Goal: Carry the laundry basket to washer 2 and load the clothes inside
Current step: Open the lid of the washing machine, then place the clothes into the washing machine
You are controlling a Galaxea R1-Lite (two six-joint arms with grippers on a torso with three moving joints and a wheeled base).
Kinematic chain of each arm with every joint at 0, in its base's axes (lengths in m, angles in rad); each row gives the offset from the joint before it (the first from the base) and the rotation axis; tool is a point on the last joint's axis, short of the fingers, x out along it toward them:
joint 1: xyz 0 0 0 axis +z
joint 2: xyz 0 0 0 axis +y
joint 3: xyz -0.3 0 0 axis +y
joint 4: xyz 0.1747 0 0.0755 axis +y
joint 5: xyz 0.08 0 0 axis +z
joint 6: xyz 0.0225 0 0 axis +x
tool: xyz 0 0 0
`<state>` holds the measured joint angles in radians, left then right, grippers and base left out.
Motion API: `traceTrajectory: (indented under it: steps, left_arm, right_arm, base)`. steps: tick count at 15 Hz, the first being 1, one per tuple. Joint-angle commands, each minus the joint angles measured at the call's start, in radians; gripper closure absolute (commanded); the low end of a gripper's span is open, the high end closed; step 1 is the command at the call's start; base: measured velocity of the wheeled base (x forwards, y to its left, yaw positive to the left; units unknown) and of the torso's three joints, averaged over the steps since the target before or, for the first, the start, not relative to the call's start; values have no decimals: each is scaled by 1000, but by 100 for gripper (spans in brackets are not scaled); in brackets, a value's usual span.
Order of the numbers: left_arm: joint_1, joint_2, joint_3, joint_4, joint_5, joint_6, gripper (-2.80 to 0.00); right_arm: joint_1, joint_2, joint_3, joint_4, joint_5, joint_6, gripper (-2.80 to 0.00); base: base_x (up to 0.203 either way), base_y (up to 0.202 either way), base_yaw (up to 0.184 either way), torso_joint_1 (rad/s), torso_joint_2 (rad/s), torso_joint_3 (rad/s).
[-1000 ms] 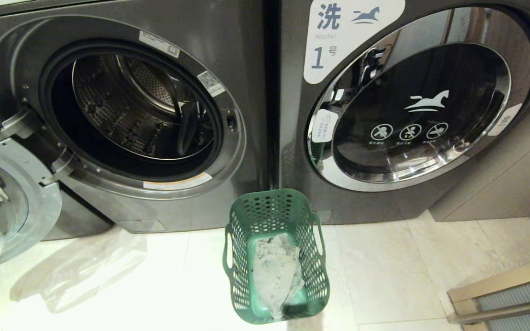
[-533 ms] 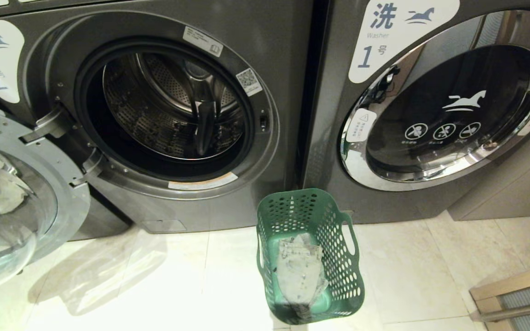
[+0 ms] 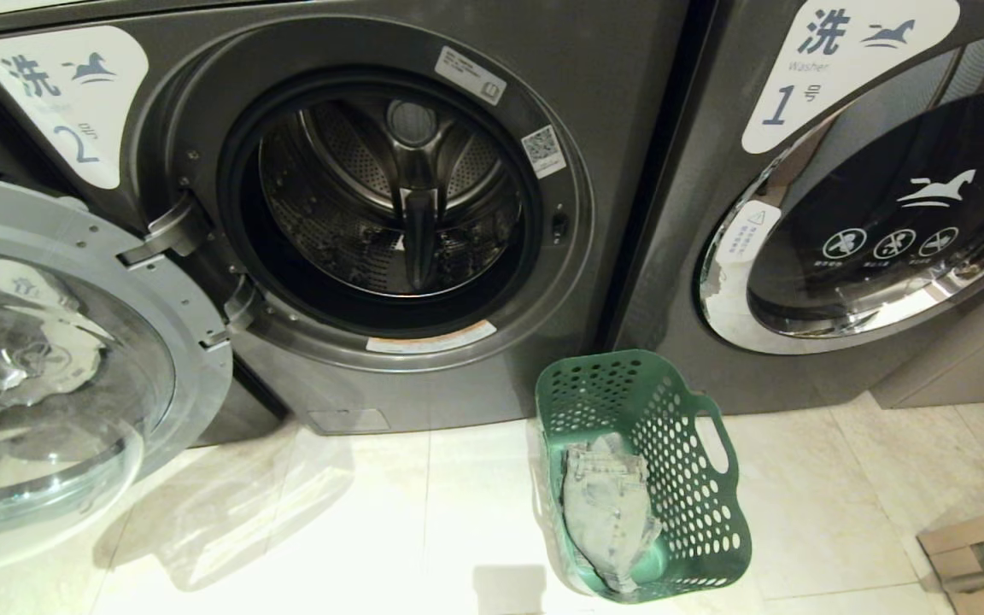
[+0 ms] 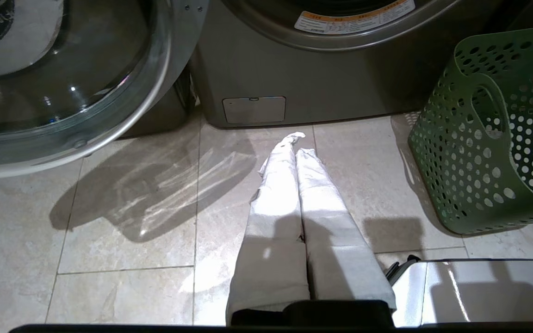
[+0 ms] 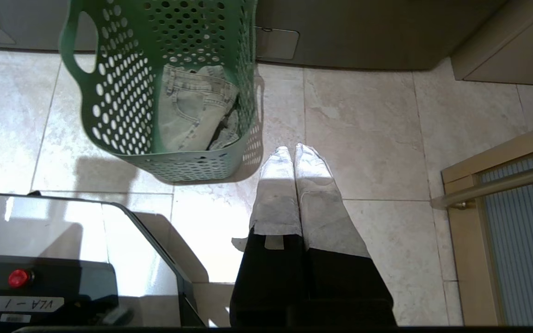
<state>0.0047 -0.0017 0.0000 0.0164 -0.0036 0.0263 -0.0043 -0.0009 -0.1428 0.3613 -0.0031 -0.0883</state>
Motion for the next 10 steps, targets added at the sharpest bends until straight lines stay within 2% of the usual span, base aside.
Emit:
traceTrajectory:
  steps: [1,3,10]
  left_arm:
    - [1,0,2,0,-1,3,0]
    - [0,0,2,0,-1,7,0]
    - [1,0,2,0,-4,13,0]
  right_arm:
    - [1,1,0,2,1,-1,0]
    - [1,1,0,2,2,-1,0]
    - [0,1,0,2,2,0,0]
  base:
    - [0,169,0,1,1,8]
    - [0,94,-3,-1,2,5]
    - [0,0,0,0,0,0]
